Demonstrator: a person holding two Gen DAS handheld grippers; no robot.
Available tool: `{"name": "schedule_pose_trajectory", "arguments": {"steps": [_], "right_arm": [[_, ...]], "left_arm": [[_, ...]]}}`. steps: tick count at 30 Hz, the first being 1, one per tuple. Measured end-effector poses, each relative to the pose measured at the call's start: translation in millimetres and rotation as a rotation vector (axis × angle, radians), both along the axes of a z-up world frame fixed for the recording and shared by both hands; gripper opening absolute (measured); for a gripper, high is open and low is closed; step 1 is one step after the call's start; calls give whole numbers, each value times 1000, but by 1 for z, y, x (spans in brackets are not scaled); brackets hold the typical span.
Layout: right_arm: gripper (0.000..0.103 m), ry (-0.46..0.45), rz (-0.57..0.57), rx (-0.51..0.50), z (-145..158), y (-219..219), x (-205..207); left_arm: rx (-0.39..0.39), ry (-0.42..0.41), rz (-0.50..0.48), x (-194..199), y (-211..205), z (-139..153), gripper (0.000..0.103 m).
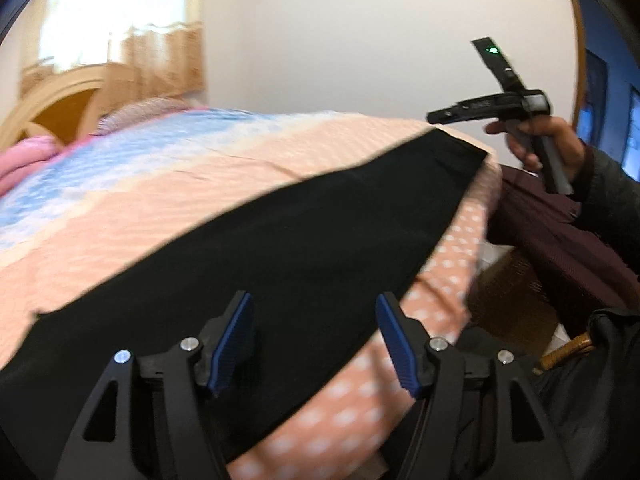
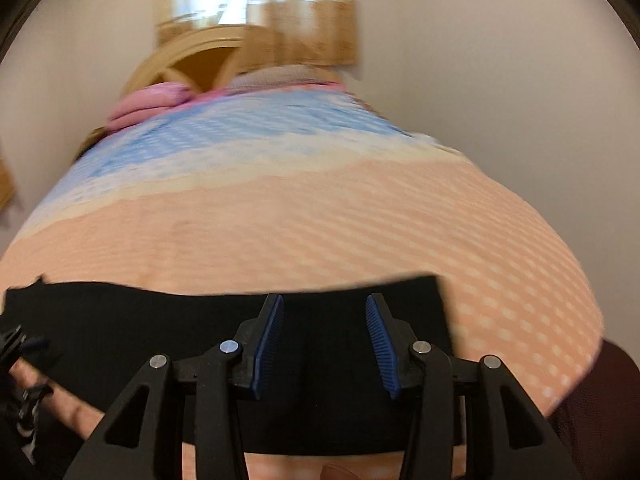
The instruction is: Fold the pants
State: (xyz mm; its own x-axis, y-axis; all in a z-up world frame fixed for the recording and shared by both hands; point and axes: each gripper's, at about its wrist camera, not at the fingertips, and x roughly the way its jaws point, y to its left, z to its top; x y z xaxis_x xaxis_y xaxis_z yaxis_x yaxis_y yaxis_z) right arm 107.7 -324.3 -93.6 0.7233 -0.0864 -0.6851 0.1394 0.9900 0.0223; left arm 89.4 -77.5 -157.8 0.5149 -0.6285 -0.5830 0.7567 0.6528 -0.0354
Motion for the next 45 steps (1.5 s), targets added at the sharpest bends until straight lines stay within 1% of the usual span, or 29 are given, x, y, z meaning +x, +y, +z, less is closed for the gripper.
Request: {"name": "schedule_pose_trajectory", "arguments": {"steps": [1, 3, 4, 6, 9, 11, 13, 14, 16, 17, 19, 21, 23, 25, 27, 28, 29, 30, 31, 32, 35, 37, 38, 40, 41, 42, 43, 45], "right_arm": [[45, 1, 40, 24, 0, 13, 6], [45, 22, 158, 108, -3, 55, 31], [45, 33, 198, 134, -7, 73, 44], [45, 54, 269, 174, -13, 107, 67], [45, 104, 391, 213, -22, 173, 106], [45, 151, 459, 256, -33, 215, 131], [45, 201, 509, 303, -43, 249, 150], [45, 231, 529, 331, -50, 267, 163], [45, 275, 554, 364, -61, 297, 177], [45, 291, 559, 374, -65, 307, 183], [45, 338, 560, 408, -76, 329, 197], [45, 384, 556, 449, -84, 343, 212], [45, 431, 541, 502, -98, 354, 227], [45, 479, 527, 567, -109, 362, 235], [45, 535, 532, 620, -121, 372, 243], [44, 548, 533, 646, -125, 376, 244], [28, 556, 533, 662, -126, 377, 244], [17, 573, 540, 674, -128, 380, 245], [9, 583, 549, 676, -130, 384, 244], [6, 567, 550, 658, -128, 386, 242], [5, 473, 582, 606, -110, 393, 230], [4, 404, 573, 568, -98, 396, 225], [4, 389, 569, 548, -97, 396, 224], [4, 385, 538, 486, -101, 399, 228], [4, 391, 523, 439, -108, 400, 232], [3, 391, 511, 413, -115, 401, 234], [3, 404, 496, 427, -125, 397, 238], [3, 394, 510, 448, -128, 392, 239]], "left_arm": [[7, -23, 52, 1, 17, 2, 71], [15, -46, 129, 5, 42, 4, 78], [12, -45, 167, 9, 56, 4, 78], [-3, -23, 245, 18, 85, 1, 78], [-31, 15, 331, 25, 119, -10, 78], [-40, 46, 352, 28, 131, -20, 78], [-34, 85, 344, 30, 131, -31, 78], [-21, 76, 340, 27, 127, -36, 79], [14, 48, 319, 20, 119, -40, 87], [24, 49, 308, 18, 115, -41, 92], [30, 50, 290, 15, 110, -42, 95], [17, 53, 286, 15, 111, -43, 96], [-24, 69, 282, 15, 118, -43, 96], [-45, 78, 277, 14, 125, -43, 96], [-51, 79, 269, 12, 124, -42, 96], [-52, 79, 268, 11, 124, -42, 96], [-55, 78, 268, 10, 125, -43, 96], [-58, 76, 269, 10, 125, -43, 96], [-60, 76, 269, 9, 123, -42, 96], [-62, 75, 270, 9, 123, -42, 96], [-73, 75, 270, 8, 121, -41, 96], [-87, 75, 276, 8, 121, -41, 96], [-95, 74, 282, 8, 121, -41, 97], [-89, 66, 284, 9, 120, -42, 97], [-79, 58, 283, 9, 118, -43, 97], [-74, 55, 283, 9, 119, -44, 97], [-69, 52, 284, 10, 119, -44, 97], [-68, 52, 291, 8, 121, -41, 97]]}}
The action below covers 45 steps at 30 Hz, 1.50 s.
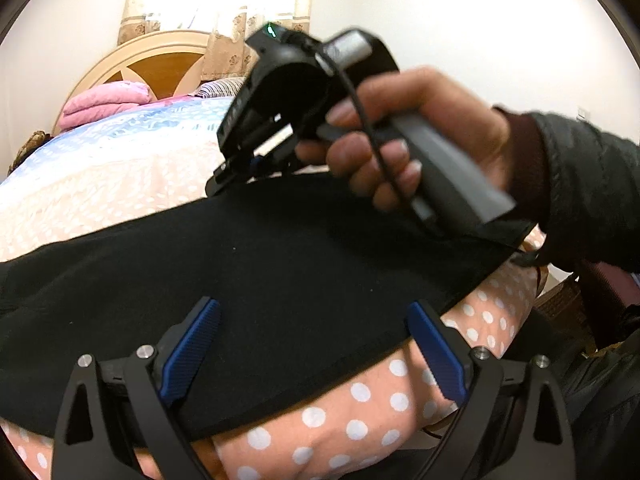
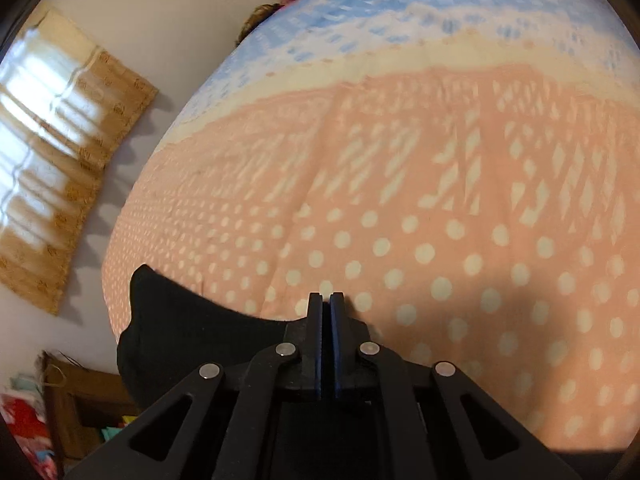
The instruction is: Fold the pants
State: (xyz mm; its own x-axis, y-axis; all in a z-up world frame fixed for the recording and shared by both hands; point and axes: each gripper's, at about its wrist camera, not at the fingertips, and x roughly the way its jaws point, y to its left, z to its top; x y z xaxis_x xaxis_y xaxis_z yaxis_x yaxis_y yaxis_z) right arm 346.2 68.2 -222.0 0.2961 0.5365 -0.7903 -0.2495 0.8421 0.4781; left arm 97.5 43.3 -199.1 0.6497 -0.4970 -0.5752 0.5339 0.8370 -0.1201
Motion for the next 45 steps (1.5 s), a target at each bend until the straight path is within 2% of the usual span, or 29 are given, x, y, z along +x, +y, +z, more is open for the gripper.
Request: {"name": "schedule_pose_trajectory", "arguments": {"steps": [4, 7, 9, 11, 16, 18, 19, 22, 26, 29, 33, 36, 40, 45], "right_arm": [[4, -73, -2, 17, 18, -12, -7], [6, -145, 13, 6, 42, -27, -24], [15, -169, 50, 10, 53, -30, -43], [58, -184, 88, 4, 60, -30, -66], [60, -218, 165, -68, 57, -23, -122], [60, -198, 167, -101, 43, -25, -133], [60, -178, 159, -127, 30, -26, -134], [60, -201, 137, -100, 26, -32, -136], [60, -243, 93, -68, 45, -48, -150], [60, -214, 70, -146, 33, -64, -155], [60, -235, 62, -75, 30, -84, -163], [60, -254, 13, -29, 42, -101, -170], [60, -322, -85, -35, 61, -148, -188], [60, -372, -291, -89, 84, -245, -223]], "left_arm": [[24, -39, 46, -6, 17, 13, 97], [5, -72, 138, -6, 49, 26, 97], [-11, -80, 216, -3, 75, 31, 97], [0, -66, 321, 4, 102, 29, 97], [-13, 17, 509, 16, 147, 9, 97], [-6, 10, 510, 13, 147, 2, 99], [26, 5, 507, 14, 142, 0, 100], [81, -5, 509, 10, 129, -2, 102], [20, -5, 491, 7, 126, 12, 102], [9, -8, 471, 12, 121, 18, 103], [70, 47, 474, 26, 107, 1, 103], [73, 41, 457, 22, 93, 10, 103], [55, 2, 383, 16, 59, 32, 103], [54, -38, 215, 17, -8, 53, 103]]}}
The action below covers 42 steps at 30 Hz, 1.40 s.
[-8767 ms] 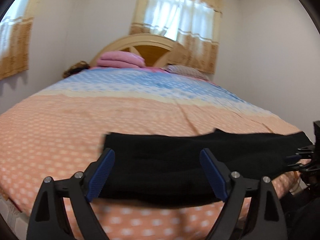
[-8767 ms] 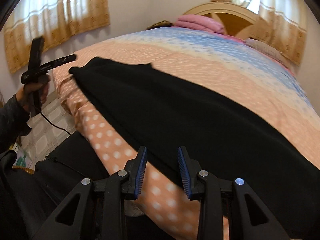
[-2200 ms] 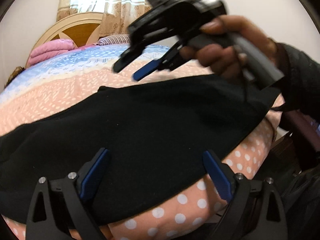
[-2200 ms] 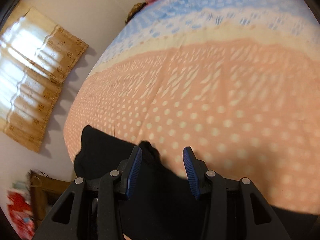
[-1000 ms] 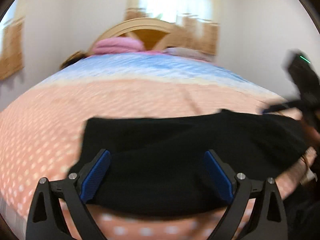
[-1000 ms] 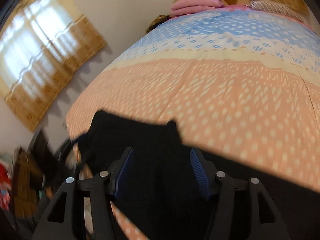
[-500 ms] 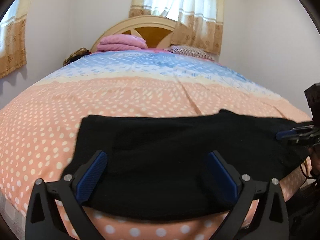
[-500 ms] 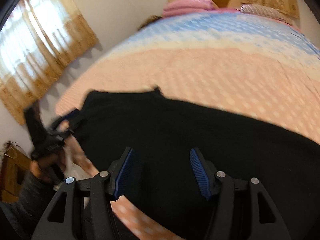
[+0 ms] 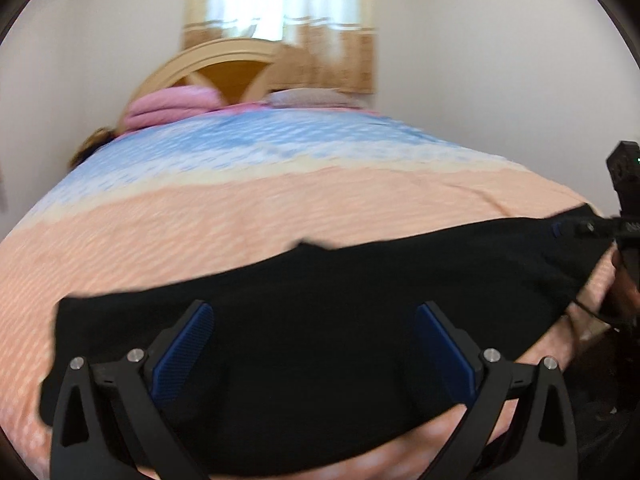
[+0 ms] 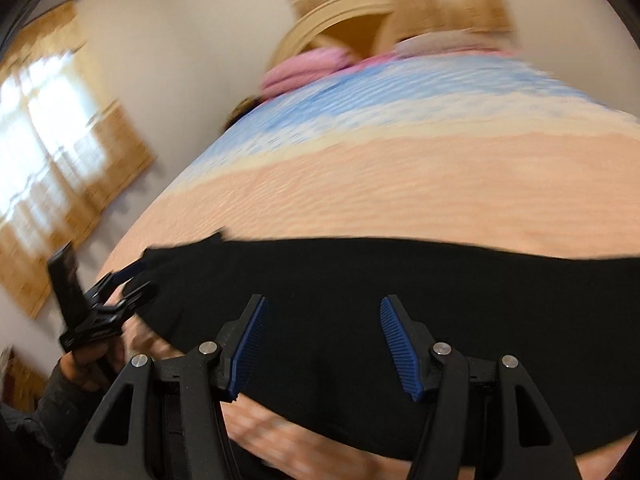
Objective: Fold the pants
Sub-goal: 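Lift and fold the pants end with the right gripper over the left gripper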
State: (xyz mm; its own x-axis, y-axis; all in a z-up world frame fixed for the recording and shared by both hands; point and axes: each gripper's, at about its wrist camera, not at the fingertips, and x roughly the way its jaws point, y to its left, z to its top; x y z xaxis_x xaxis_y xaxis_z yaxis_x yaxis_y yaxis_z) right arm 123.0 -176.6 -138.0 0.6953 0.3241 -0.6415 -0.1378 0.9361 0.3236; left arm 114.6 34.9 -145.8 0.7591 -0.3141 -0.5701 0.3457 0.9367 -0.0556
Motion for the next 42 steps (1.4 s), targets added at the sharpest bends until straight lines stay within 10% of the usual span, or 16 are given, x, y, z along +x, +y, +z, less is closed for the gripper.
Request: {"name": "schedule_pose_trajectory", "arguments": {"steps": [13, 42], "right_arm": [[60, -62, -569, -53, 32, -222, -109], [37, -68, -497, 128, -20, -260, -114]], "left_arm": [[33, 57, -232, 16, -112, -4, 103], [114, 134, -165, 20, -126, -36, 103]]}}
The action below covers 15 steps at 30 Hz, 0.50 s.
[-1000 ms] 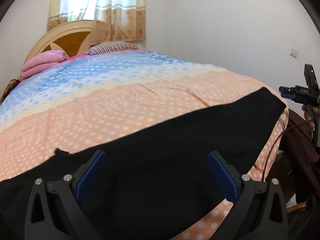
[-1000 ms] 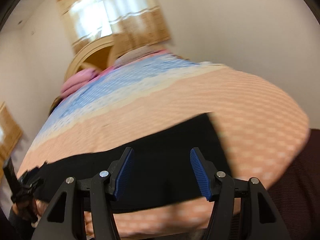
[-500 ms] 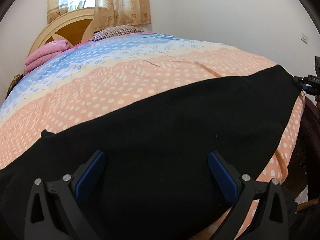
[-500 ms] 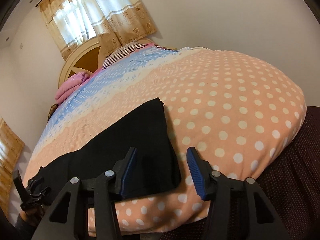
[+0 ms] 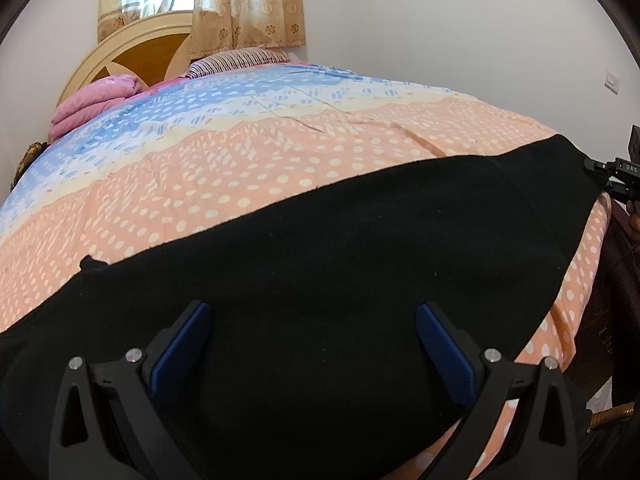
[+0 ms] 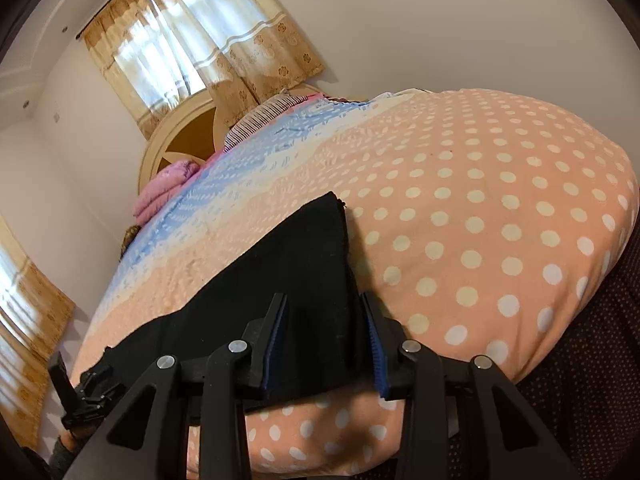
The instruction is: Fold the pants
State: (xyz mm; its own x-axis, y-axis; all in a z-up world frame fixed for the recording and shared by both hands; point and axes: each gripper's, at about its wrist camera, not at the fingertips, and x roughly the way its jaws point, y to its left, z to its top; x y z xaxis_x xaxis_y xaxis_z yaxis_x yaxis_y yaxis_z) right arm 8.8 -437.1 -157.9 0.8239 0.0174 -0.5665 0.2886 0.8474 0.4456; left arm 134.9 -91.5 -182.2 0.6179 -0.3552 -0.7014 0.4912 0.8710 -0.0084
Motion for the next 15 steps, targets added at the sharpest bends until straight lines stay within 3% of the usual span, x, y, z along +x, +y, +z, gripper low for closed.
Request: {"name": "schedule_pose_trajectory", "arguments": {"steps": [11, 15], "right_arm": [[31, 7, -6, -66, 0, 9, 0], [25, -7, -13, -30, -2, 4, -1]], "left_arm": [[-1, 4, 1, 2, -1, -1, 103], [-1, 5, 1, 2, -1, -1, 103]]}}
